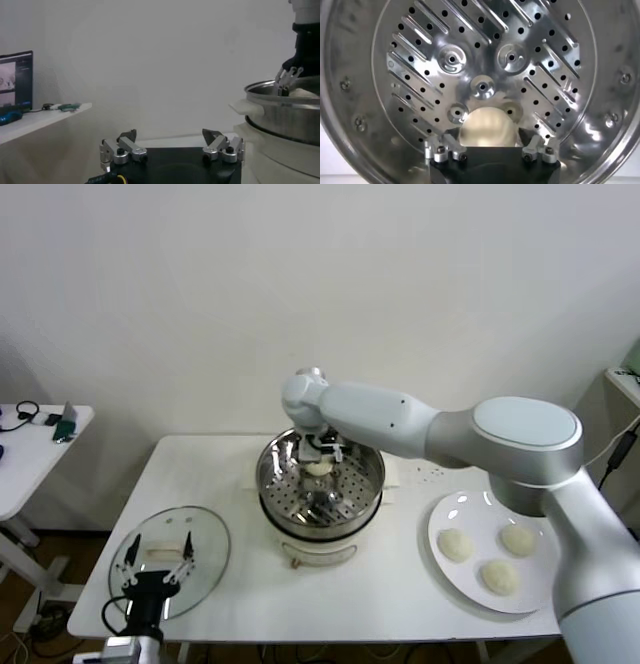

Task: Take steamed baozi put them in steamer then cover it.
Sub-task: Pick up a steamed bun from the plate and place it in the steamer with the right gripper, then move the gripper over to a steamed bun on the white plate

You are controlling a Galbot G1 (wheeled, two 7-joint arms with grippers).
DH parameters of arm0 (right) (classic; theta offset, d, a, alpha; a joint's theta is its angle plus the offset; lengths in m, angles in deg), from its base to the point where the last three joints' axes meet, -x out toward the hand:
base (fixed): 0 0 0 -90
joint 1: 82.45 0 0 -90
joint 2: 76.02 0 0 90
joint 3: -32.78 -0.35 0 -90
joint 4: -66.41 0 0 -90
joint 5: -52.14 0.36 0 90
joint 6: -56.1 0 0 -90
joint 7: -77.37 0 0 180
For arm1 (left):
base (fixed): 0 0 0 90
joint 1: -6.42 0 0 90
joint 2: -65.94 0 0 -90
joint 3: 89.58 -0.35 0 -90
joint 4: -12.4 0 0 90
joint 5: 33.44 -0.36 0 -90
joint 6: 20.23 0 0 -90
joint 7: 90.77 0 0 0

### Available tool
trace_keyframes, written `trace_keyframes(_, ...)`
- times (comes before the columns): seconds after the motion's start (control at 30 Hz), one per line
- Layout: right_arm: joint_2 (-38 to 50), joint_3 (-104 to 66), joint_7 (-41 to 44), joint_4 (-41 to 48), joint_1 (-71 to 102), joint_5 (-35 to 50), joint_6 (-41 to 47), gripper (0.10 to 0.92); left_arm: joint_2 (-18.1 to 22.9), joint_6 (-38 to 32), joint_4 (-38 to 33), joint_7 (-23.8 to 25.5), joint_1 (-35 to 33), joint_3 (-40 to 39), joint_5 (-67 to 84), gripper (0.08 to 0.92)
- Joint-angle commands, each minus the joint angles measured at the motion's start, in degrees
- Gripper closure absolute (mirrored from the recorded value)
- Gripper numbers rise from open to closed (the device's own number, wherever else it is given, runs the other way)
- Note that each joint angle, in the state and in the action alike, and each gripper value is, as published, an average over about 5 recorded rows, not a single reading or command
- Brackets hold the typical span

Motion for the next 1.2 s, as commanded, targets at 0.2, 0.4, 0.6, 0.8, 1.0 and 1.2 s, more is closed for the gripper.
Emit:
trace_keyframes(0.2,2.8,-0.9,2.3,-3.5,-3.6,2.9,-0.5,0.202,0.0,0.1,-0.2,0.0,0.0,0.0,0.0,0.177)
trace_keyframes(0.4,11.1,0.5,5.5,-11.6,-12.1,13.7,4.4,0.203,0.1,0.1,-0.4,0.0,0.2,-0.4,-0.3,0.177)
trace_keyframes(0.6,24.8,6.0,2.5,-19.1,-21.1,31.9,16.8,0.203,-0.1,-0.1,-0.7,0.0,0.0,-0.7,-0.6,0.177)
trace_keyframes(0.8,39.0,17.1,-5.0,-29.1,-27.4,48.8,36.5,0.203,0.0,0.0,-1.5,0.1,-0.4,-1.0,-0.6,0.177)
trace_keyframes(1.0,51.9,20.2,-6.7,-34.3,-24.5,53.8,45.9,0.203,0.4,0.0,-2.0,0.2,-1.0,-1.8,-1.3,0.177)
trace_keyframes(1.2,59.8,17.9,-7.2,-37.1,-16.4,51.9,48.2,0.203,0.5,0.0,-2.4,0.3,-1.6,-2.0,-1.8,0.177)
